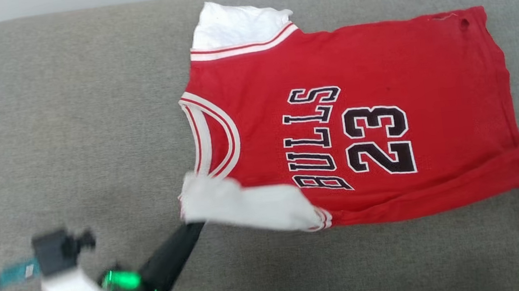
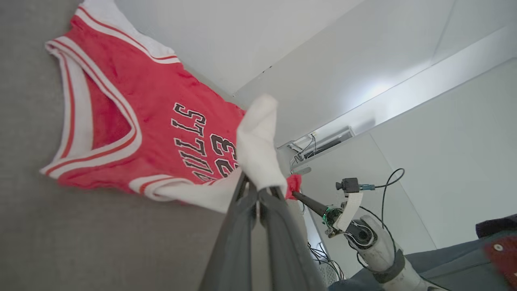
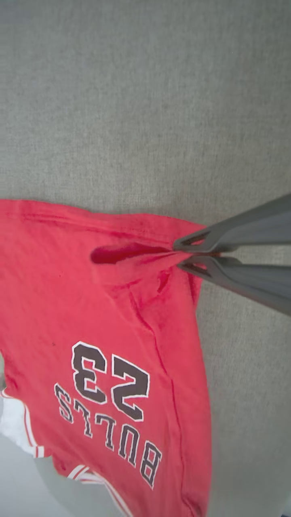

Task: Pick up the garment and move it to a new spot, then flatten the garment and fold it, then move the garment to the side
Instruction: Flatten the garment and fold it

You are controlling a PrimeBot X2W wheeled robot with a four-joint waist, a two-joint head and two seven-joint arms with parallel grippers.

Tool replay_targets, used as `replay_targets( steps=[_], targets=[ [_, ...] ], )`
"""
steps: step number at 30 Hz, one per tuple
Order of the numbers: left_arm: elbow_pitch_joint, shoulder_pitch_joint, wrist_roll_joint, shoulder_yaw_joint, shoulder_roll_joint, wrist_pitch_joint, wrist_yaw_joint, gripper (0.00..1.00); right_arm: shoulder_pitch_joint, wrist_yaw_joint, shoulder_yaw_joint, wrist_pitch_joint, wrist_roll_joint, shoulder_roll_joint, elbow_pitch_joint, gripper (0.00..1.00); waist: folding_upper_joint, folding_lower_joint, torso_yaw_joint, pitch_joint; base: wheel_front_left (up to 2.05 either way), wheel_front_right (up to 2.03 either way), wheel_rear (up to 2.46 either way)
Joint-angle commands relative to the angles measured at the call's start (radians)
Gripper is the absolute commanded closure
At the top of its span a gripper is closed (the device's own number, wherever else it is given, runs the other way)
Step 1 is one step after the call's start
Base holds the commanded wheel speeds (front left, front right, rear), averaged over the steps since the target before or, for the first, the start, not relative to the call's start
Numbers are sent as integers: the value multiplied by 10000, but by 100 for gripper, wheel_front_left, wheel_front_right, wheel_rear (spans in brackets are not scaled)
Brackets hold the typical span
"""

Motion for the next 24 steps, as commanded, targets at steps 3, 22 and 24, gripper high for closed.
replay_targets(
  steps=[3,22,24],
  targets=[
    [947,-1427,-681,140,-326,955,5,100,-999,-1,-298,547,-959,701,78,100,-1,0,-185,252,0,0,0],
    [6381,-5197,-527,427,-2058,2821,5,100,-4509,-2,301,277,-1812,2413,2477,100,-1,0,-1021,1616,0,0,0],
    [6671,-5294,-390,339,-2052,2817,5,100,-4740,-2,536,150,-1909,2508,2733,100,-1,0,-1074,1768,0,0,0]
  ],
)
